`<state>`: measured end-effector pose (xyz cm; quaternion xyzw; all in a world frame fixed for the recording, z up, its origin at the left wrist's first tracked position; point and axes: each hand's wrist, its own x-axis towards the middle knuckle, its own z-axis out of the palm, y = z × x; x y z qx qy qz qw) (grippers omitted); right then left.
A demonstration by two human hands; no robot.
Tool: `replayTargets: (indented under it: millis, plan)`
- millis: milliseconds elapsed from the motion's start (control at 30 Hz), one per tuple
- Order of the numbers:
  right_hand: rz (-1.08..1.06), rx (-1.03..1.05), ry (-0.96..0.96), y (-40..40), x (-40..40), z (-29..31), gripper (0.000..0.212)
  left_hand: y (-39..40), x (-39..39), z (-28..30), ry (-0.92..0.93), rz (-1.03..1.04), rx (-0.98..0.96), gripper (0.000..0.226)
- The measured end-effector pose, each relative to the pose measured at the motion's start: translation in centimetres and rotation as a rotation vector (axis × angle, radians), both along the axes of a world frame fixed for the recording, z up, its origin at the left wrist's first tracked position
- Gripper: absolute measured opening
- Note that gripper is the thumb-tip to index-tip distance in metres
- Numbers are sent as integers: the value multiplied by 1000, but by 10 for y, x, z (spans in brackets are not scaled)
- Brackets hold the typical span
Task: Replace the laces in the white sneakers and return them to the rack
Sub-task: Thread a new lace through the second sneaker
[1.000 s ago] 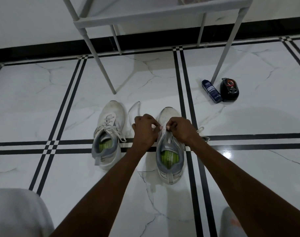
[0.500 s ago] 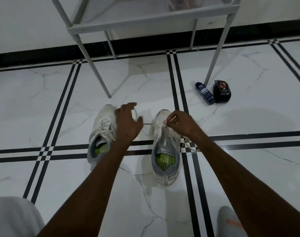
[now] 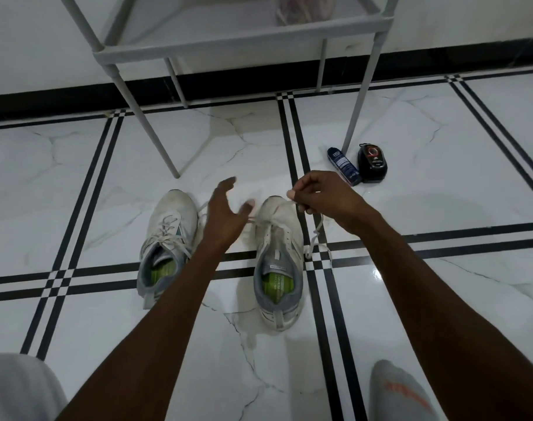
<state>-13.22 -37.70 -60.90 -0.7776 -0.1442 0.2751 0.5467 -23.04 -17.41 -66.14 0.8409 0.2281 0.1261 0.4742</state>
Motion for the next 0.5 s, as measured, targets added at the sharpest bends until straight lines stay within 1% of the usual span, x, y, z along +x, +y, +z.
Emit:
replayTargets:
  millis: [33,67,100,133,167,200,267,300,333,367,433,467,500]
  plan:
    - [10,7,16,4,-1,-1,29,-7,2,8,-10,-205,5,50]
    - [10,12,21,8,-2,-1,28,-15,6,13,5,-364,9,41]
    - [2,12,13,11,-2,-2,28,-20,8,17,18,-435,36,25]
    - [-11,5,-1,13,-1,-4,28,-21,11,17,24,-399,87,10]
    - [-23,-6,-13,13,0,-5,28,-18,12,17,37,-287,136,11]
    - [-26,-21,-22,11,2,-6,28,-10,11,18,74,-120,187,15]
    - [0,-63,-39,7,4,-6,27,14,4,18,195,296,231,16]
    - [15,-85,-49,5,4,-6,26,28,-1,16,245,436,245,15]
    - [26,-99,-55,5,3,-6,26,39,-6,14,245,483,230,19]
    - [32,-107,-56,8,1,-6,26,42,-9,13,192,401,207,29]
    - [39,-103,-48,15,-2,-6,26,28,-8,14,10,-6,166,53]
    - [38,-95,-47,19,-3,-6,26,13,-5,16,-14,-208,144,53]
    - [34,-87,-51,22,-3,-7,26,0,-2,19,5,-344,112,42]
